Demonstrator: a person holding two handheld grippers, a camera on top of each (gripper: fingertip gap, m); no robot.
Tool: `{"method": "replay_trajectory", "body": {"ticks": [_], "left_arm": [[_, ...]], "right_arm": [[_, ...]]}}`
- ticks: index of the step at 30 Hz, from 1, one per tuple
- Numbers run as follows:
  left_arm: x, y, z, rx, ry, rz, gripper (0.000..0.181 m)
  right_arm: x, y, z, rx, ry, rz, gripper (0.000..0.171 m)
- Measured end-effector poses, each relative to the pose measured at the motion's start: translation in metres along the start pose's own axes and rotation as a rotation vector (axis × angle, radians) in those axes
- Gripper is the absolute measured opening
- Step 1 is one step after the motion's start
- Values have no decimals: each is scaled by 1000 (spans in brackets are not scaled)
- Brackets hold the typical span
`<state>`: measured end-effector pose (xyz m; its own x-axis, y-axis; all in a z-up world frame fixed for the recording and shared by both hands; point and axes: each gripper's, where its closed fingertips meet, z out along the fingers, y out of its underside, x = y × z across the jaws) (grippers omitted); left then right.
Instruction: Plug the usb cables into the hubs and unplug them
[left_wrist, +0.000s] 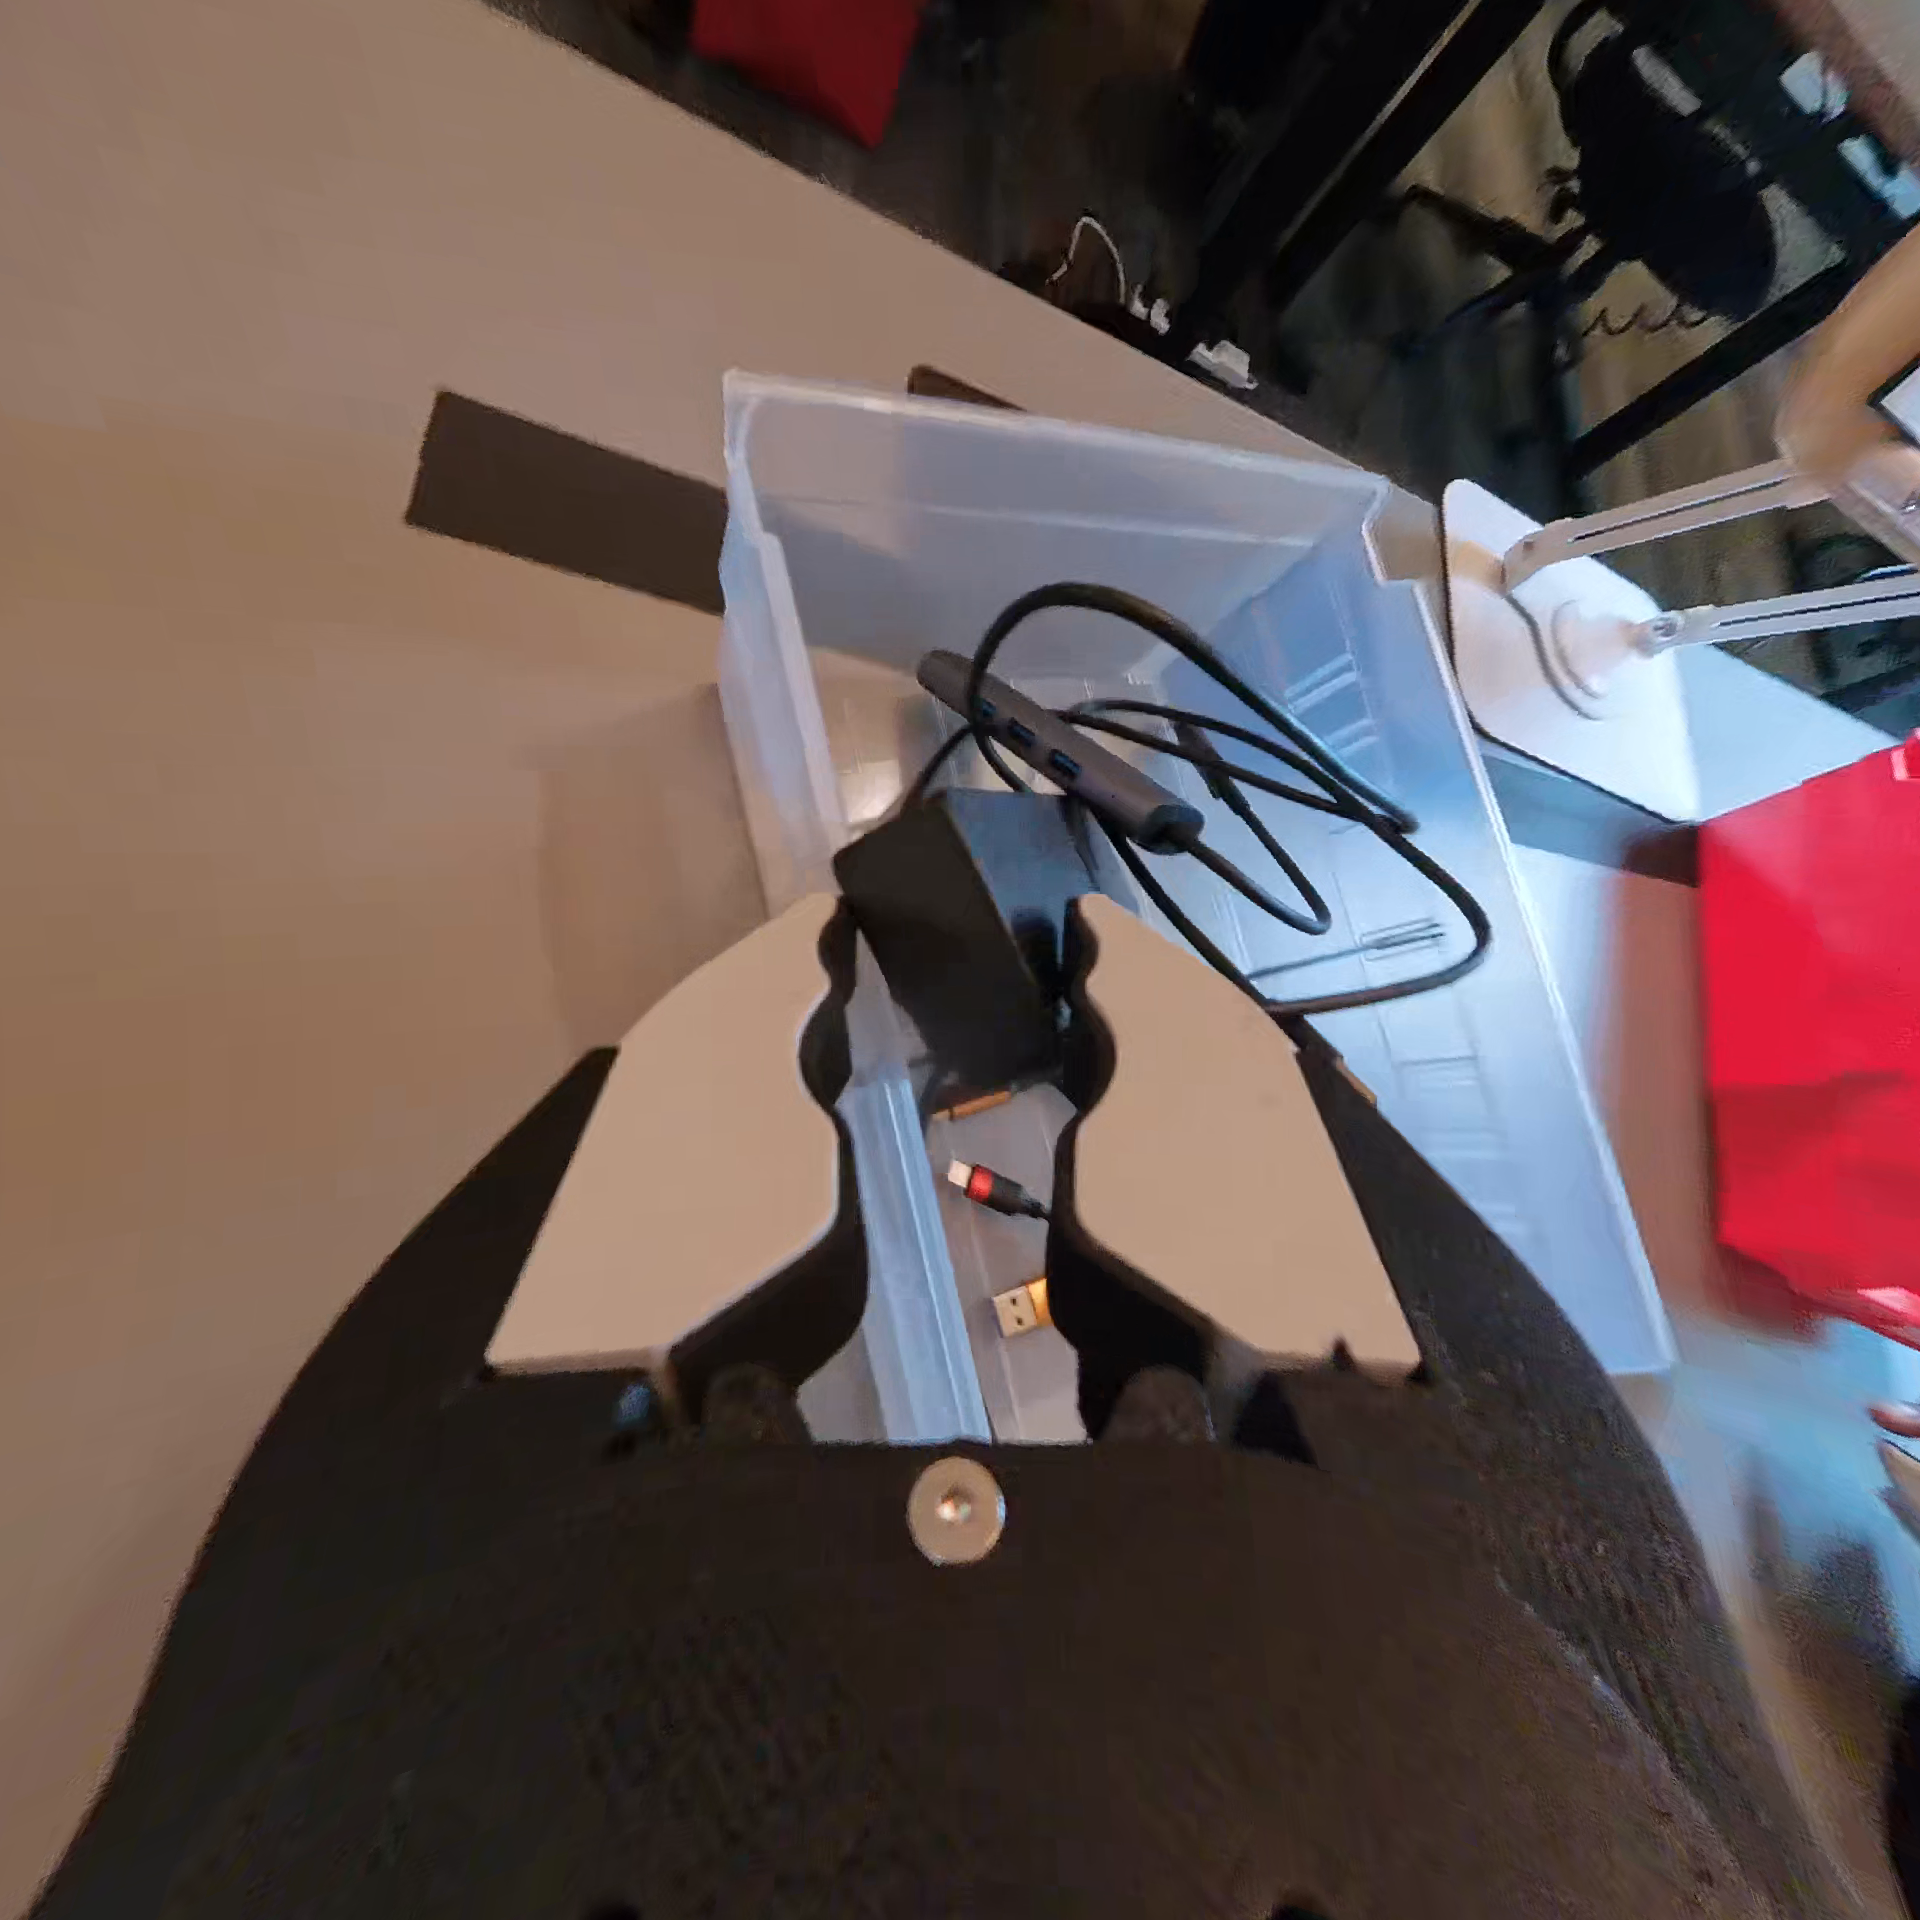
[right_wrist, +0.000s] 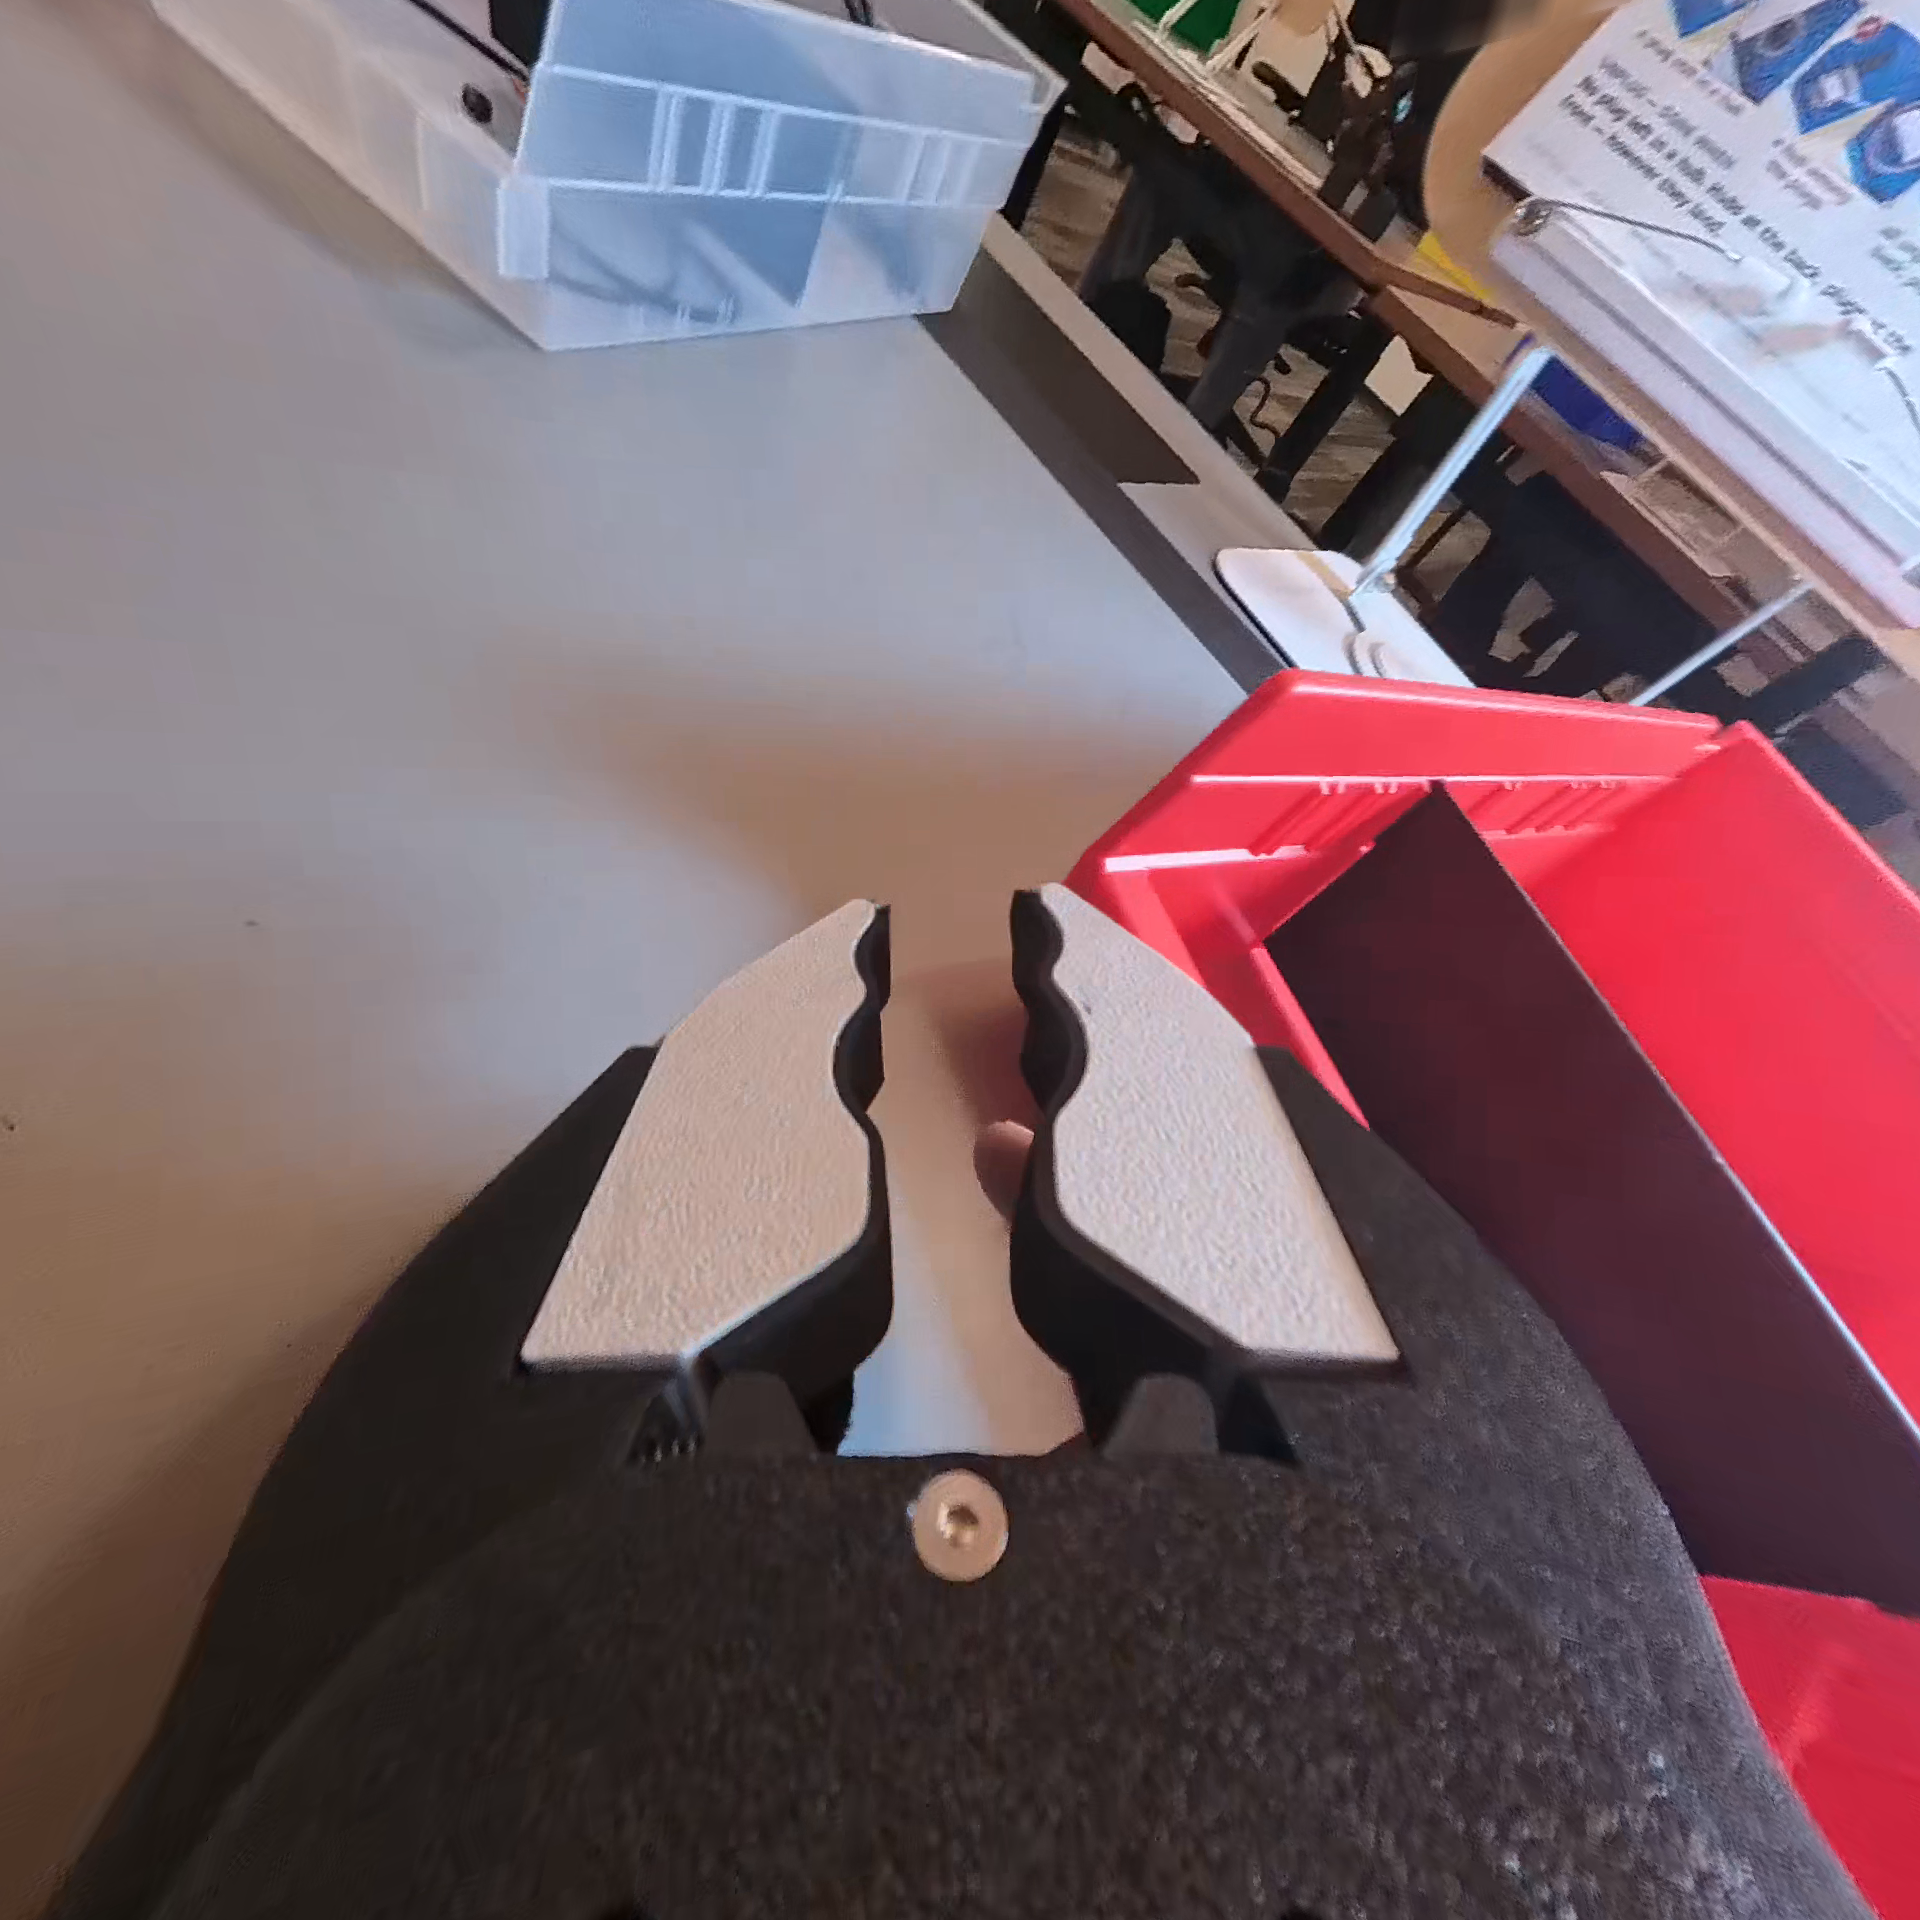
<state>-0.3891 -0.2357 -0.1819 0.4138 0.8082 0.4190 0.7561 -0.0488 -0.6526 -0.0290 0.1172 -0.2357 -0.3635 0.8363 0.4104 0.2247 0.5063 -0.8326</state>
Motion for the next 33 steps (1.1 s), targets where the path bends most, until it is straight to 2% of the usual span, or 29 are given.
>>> {"method": "replay_trajectory", "body": {"ticks": [3, 7, 13, 16, 20, 23, 26, 29, 33], "left_arm": [[16, -14, -2, -5, -21, 138, 30], [78, -43, -25, 116, -36, 484, 25], [197, -65, -99, 355, -67, 927, 25], [254, -60, -141, 518, -97, 1118, 25], [327, -24, -189, 751, -9, 1277, 26], [369, 22, -200, 796, 157, 1328, 25], [401, 76, -190, 754, 335, 1356, 25], [427, 121, -169, 688, 454, 1342, 25], [458, 151, -136, 627, 542, 1248, 25]], "right_arm": [[-5, 1, 0, -2, 0, -32, 20], [-4, -6, -2, 34, 22, -40, 16], [-4, -16, -6, 77, 45, -35, 15], [2, -44, -13, 160, 72, -29, 15], [12, -109, -30, 317, 60, 35, 16], [21, -155, -38, 406, 113, -40, 24], [21, -190, -35, 448, 141, -124, 48], [19, -207, -26, 468, 172, -132, 71], [2, -208, -7, 496, 115, 85, 66]]}}
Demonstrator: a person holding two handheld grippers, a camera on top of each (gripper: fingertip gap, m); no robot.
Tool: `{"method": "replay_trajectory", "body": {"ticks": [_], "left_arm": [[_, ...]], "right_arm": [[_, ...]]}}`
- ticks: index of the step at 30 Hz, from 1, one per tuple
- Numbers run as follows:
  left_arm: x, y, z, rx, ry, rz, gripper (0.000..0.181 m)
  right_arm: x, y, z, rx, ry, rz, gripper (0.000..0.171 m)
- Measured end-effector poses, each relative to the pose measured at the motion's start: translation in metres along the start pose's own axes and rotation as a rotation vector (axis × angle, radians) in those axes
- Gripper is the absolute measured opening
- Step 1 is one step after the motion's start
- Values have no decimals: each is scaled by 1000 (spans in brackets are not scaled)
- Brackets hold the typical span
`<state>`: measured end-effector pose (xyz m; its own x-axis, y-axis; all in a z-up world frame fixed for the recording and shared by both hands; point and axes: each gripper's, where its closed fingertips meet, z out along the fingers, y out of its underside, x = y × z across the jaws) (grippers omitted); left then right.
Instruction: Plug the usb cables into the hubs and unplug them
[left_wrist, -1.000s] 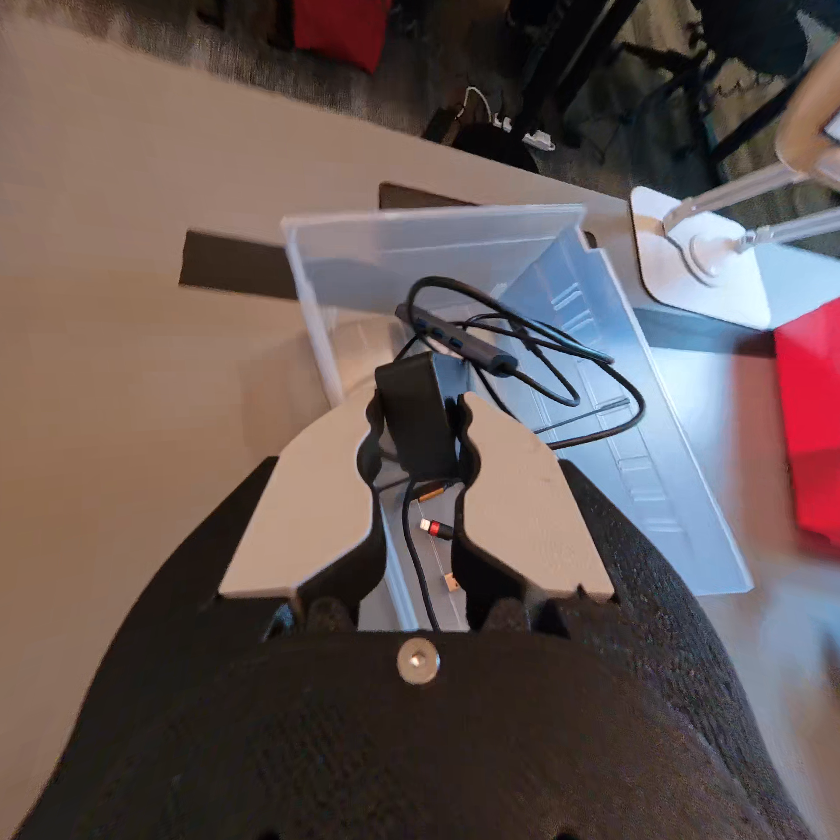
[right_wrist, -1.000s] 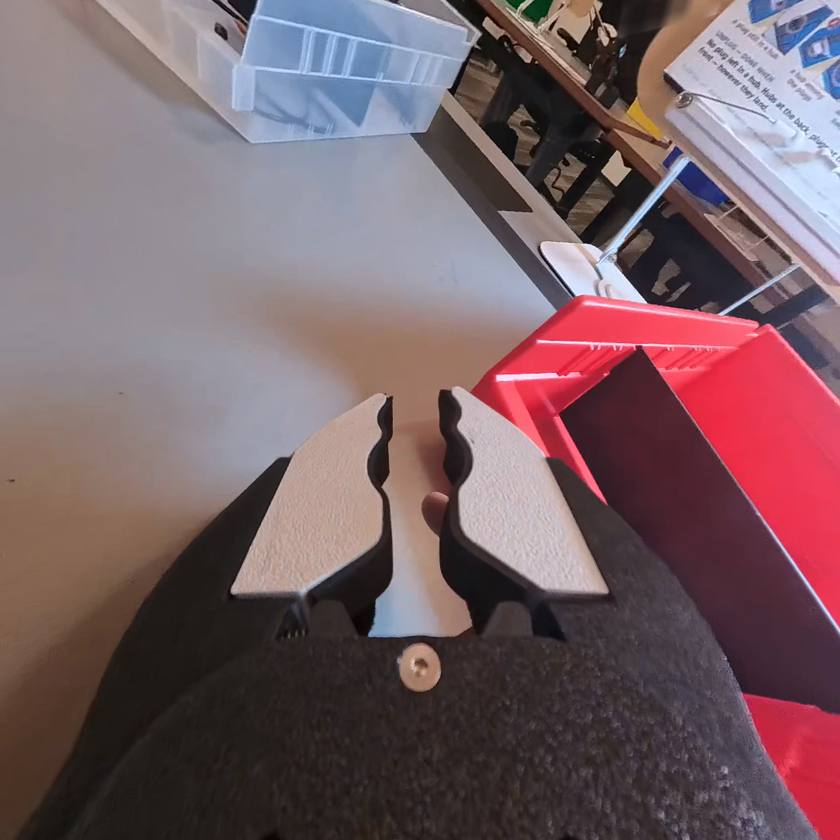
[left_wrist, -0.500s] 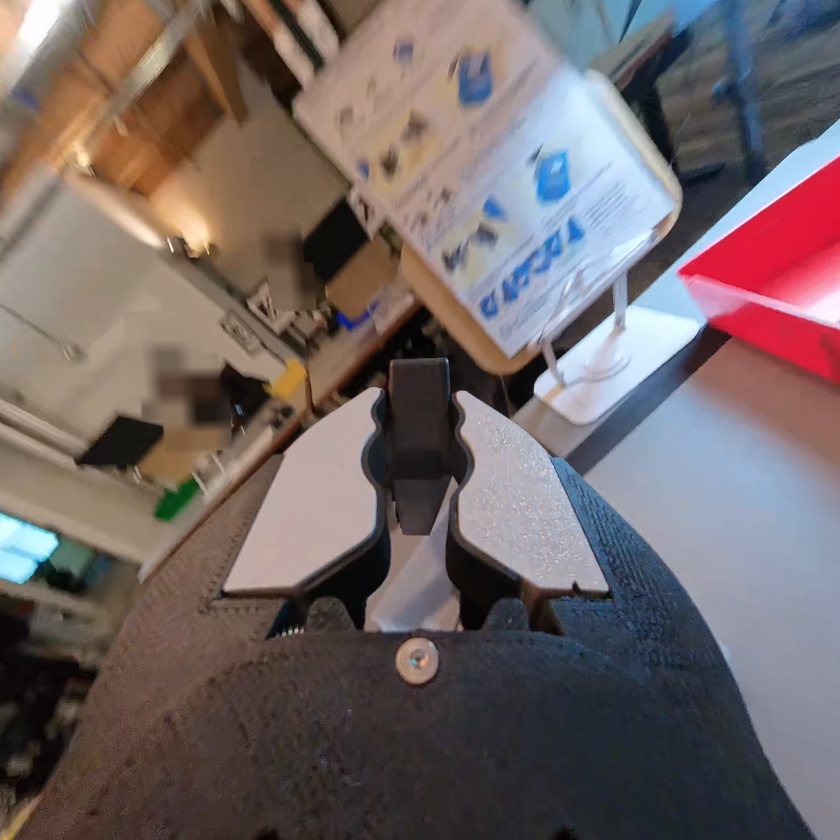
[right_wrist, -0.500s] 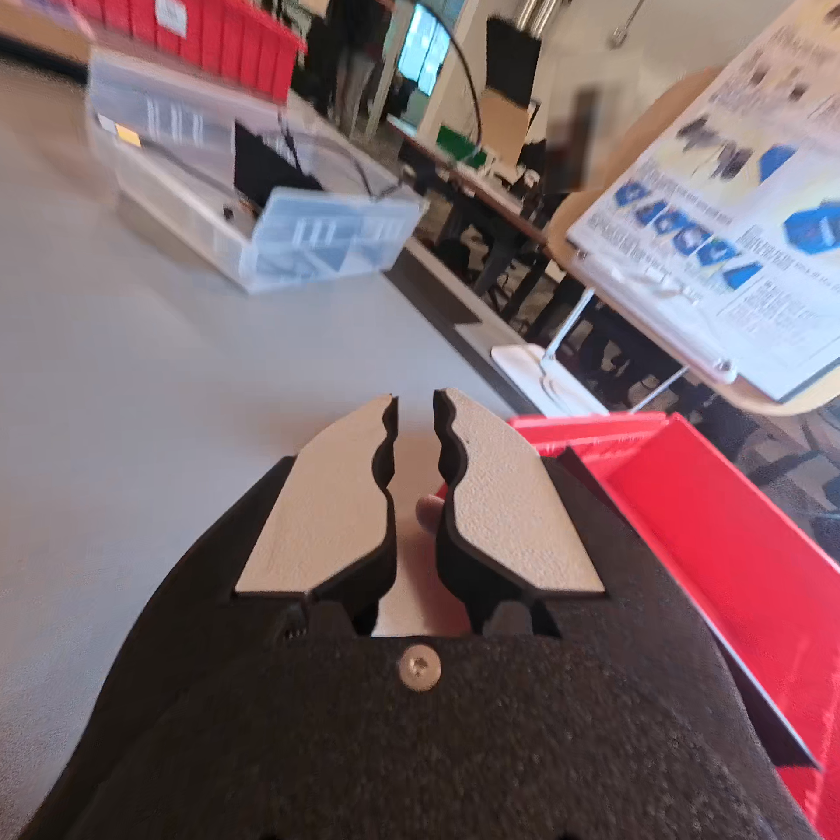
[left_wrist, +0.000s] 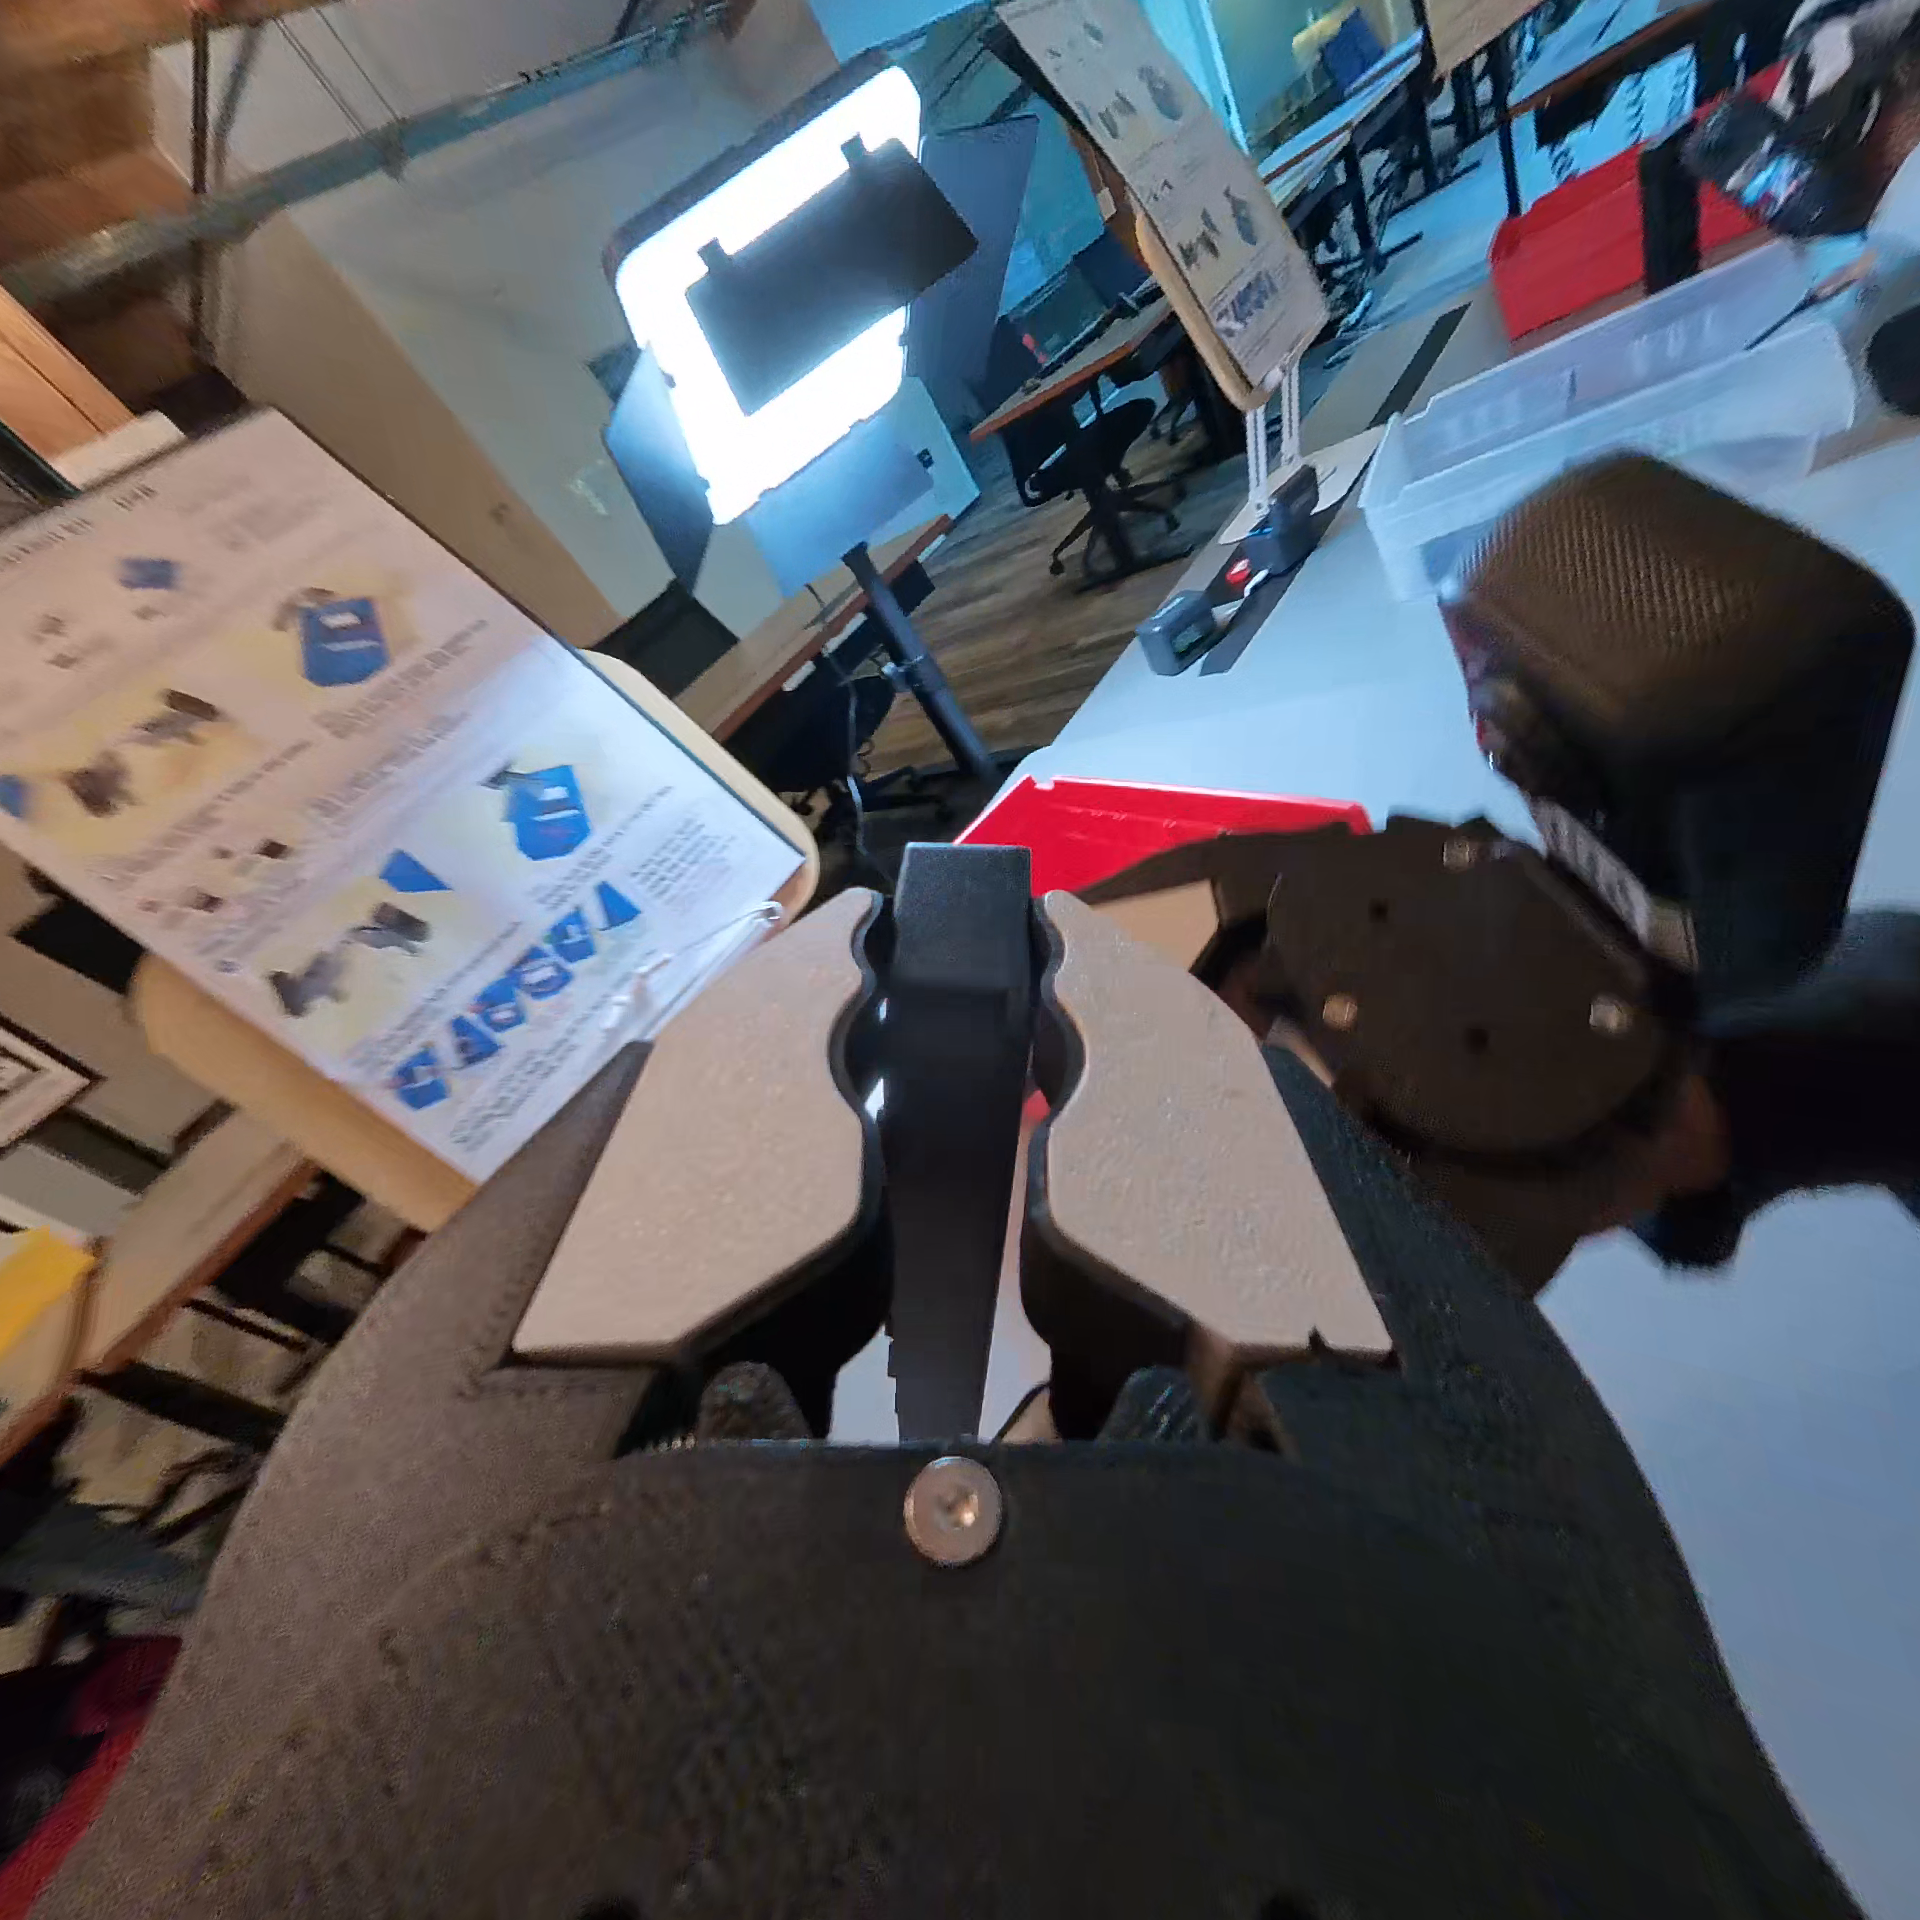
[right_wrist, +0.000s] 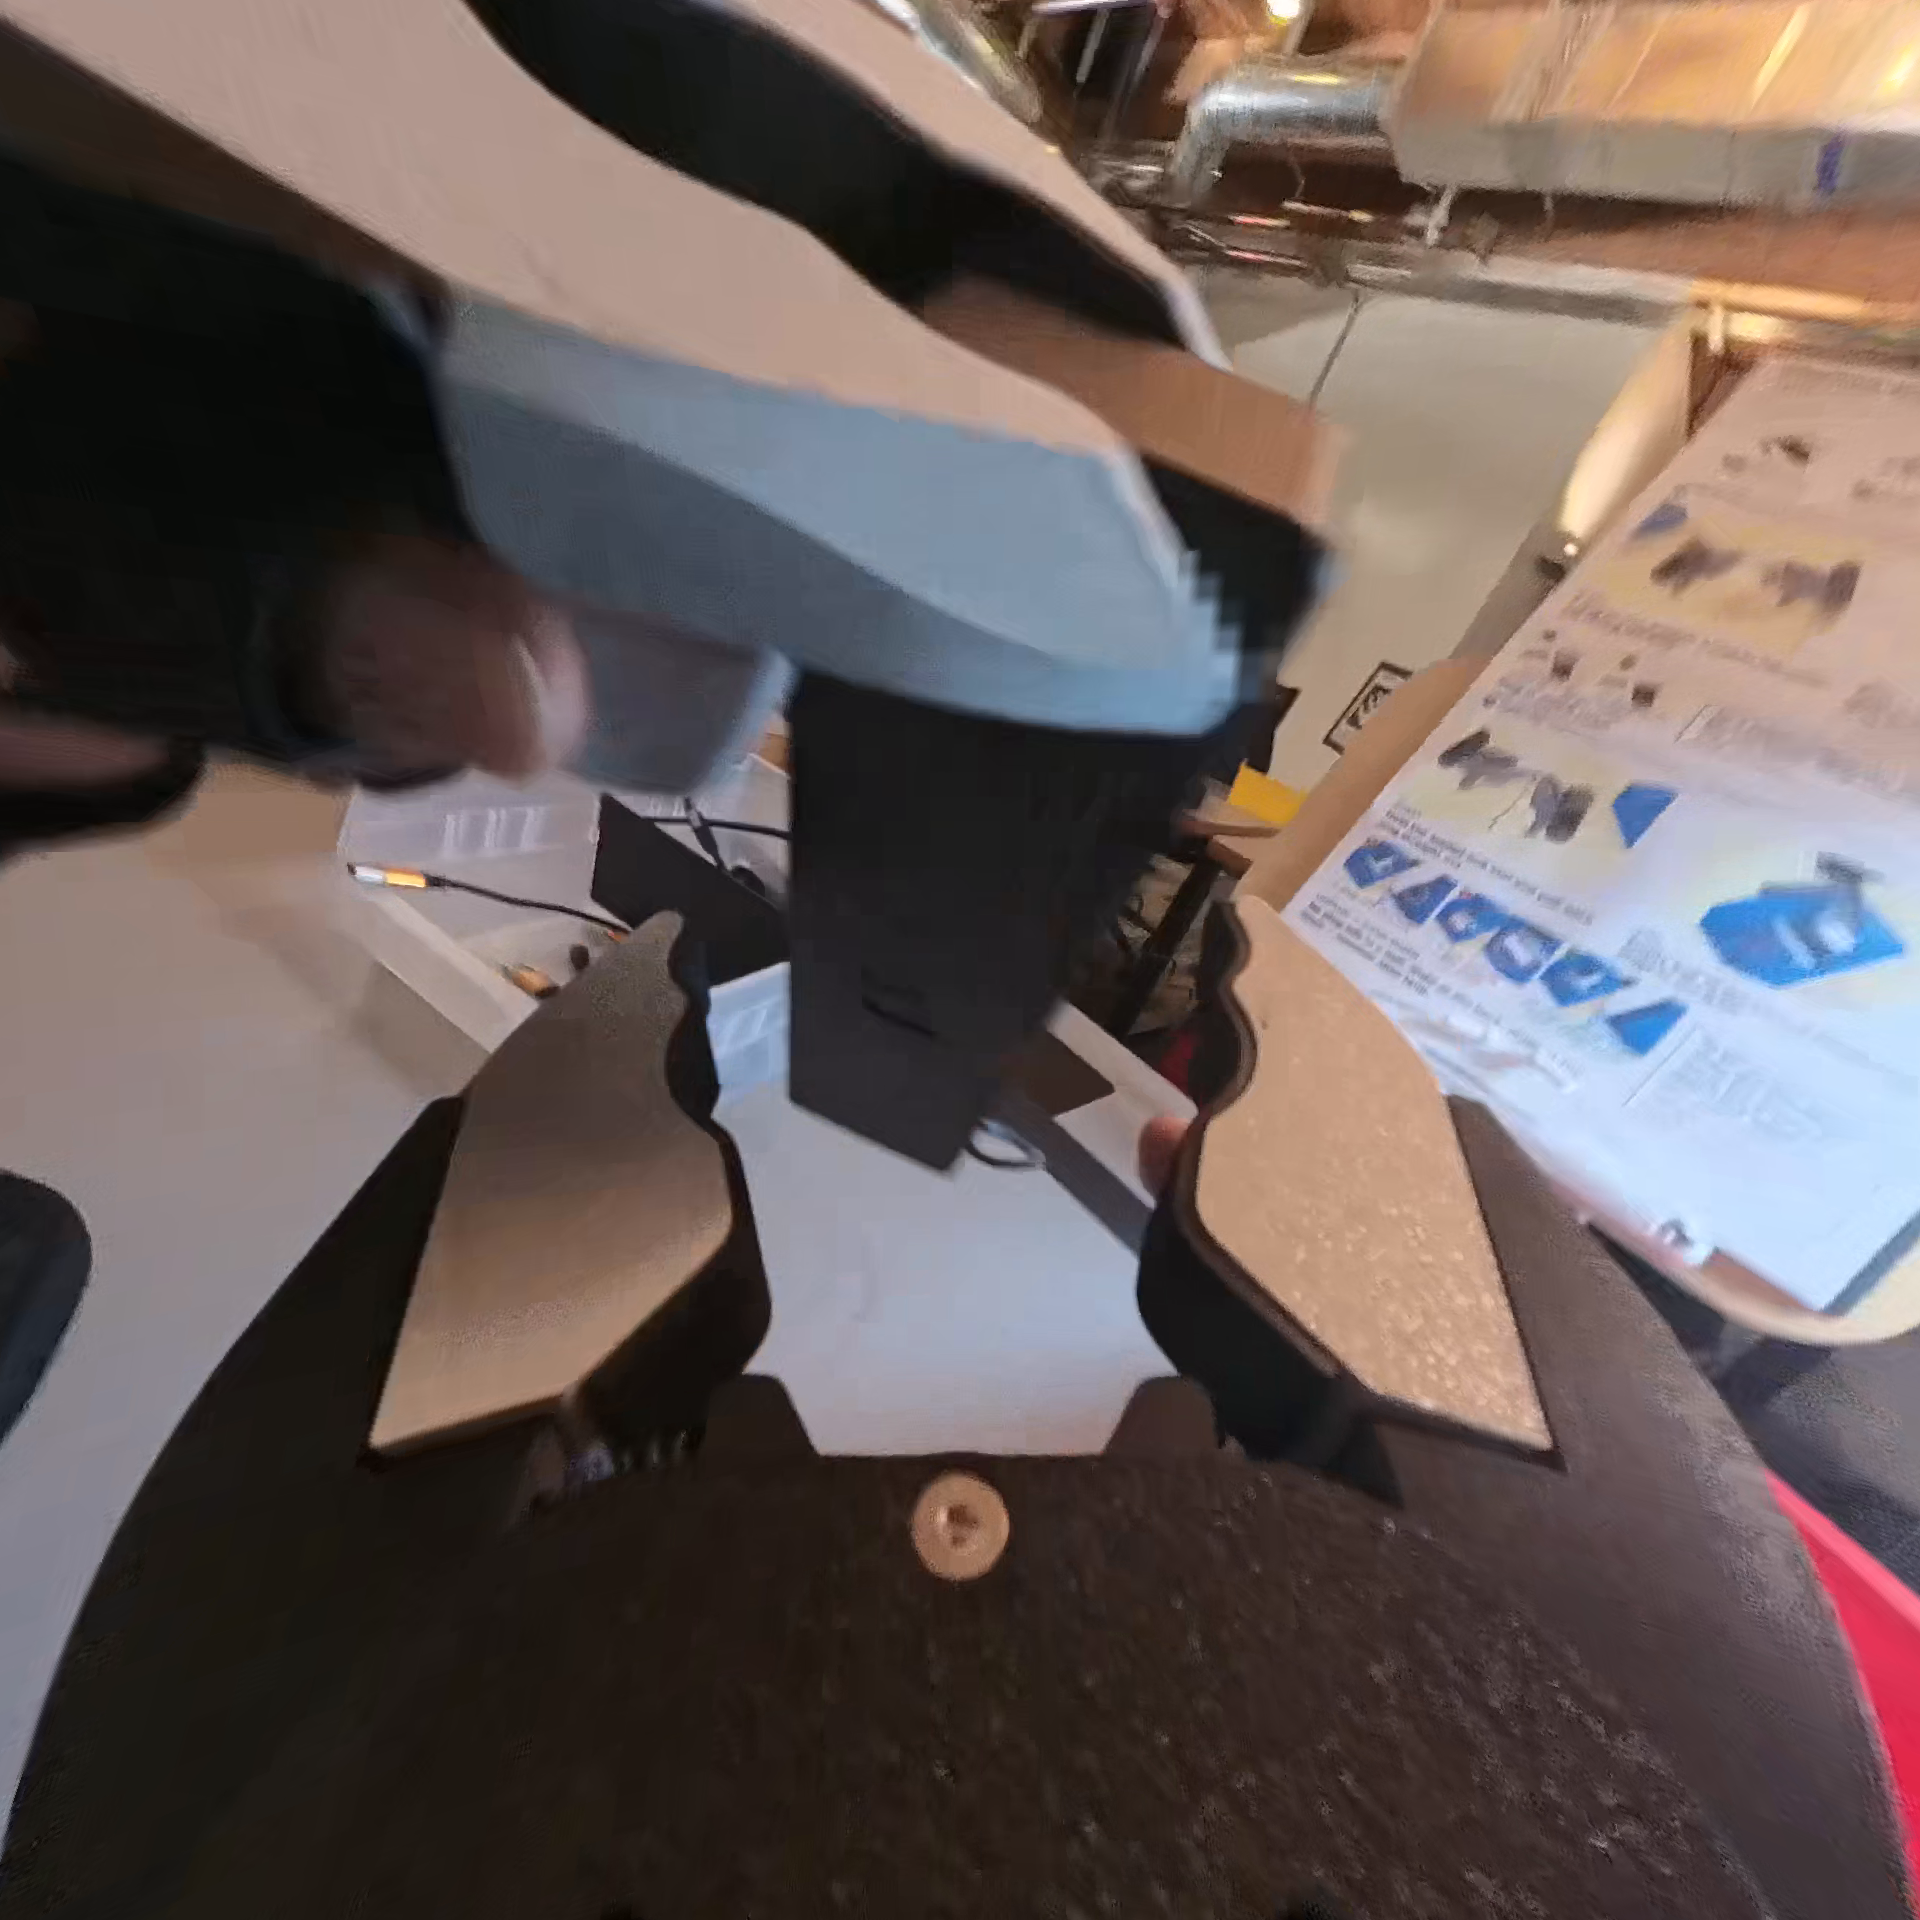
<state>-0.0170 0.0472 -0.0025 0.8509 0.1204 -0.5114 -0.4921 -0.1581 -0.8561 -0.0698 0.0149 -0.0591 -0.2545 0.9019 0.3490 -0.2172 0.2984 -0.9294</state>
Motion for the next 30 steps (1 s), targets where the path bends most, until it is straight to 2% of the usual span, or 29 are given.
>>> {"method": "replay_trajectory", "body": {"ticks": [3, 5, 7, 11, 15, 19, 21, 23, 30], "left_arm": [[9, 5, 21, 8, 17, -107, 26], [15, 6, 24, 23, 55, -124, 28], [23, 6, 20, 44, 173, -171, 54], [26, 21, -2, 38, 439, -270, 69], [28, 79, 8, -135, 471, -159, 71], [53, 122, 22, -301, 537, 11, 69], [53, 126, 28, -313, 497, 48, 60], [34, 130, 33, -334, 379, 101, 42], [-47, 184, 17, -599, 42, 246, 26]], "right_arm": [[20, 11, -4, 16, 137, 85, 62], [24, 18, -5, -12, 84, 78, 60], [25, 15, -10, 17, -36, 128, 60], [38, -9, -38, 126, -330, 268, 60], [41, -42, -84, 250, -615, 357, 60], [45, -64, -118, 347, -753, 388, 59], [50, -73, -132, 392, -787, 396, 60], [54, -80, -143, 415, -806, 382, 60], [86, -115, -188, 578, -760, 346, 60]]}}
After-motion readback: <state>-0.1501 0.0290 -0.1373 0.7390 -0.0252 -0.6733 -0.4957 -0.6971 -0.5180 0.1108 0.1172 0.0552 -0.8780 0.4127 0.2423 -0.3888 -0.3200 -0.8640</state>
